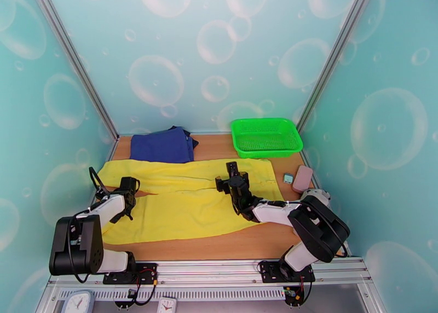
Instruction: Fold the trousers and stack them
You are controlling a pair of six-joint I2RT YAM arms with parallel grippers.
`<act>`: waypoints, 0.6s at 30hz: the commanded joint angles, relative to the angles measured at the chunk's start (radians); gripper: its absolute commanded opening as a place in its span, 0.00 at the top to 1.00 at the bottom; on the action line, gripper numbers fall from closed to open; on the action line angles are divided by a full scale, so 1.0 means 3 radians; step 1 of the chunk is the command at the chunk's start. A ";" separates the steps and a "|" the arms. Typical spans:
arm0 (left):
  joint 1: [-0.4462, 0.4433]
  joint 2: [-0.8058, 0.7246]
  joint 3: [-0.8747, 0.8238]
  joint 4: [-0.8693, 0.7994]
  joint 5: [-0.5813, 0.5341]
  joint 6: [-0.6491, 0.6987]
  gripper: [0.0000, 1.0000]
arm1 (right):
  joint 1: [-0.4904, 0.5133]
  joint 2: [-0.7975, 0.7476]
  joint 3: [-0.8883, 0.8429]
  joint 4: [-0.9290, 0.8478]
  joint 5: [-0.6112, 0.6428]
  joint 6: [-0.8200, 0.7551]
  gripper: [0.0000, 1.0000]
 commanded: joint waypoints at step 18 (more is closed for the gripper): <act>0.0140 0.0215 0.0113 0.0074 0.0221 0.0109 0.46 | 0.0011 0.0217 0.0133 -0.0060 -0.0040 0.0104 0.01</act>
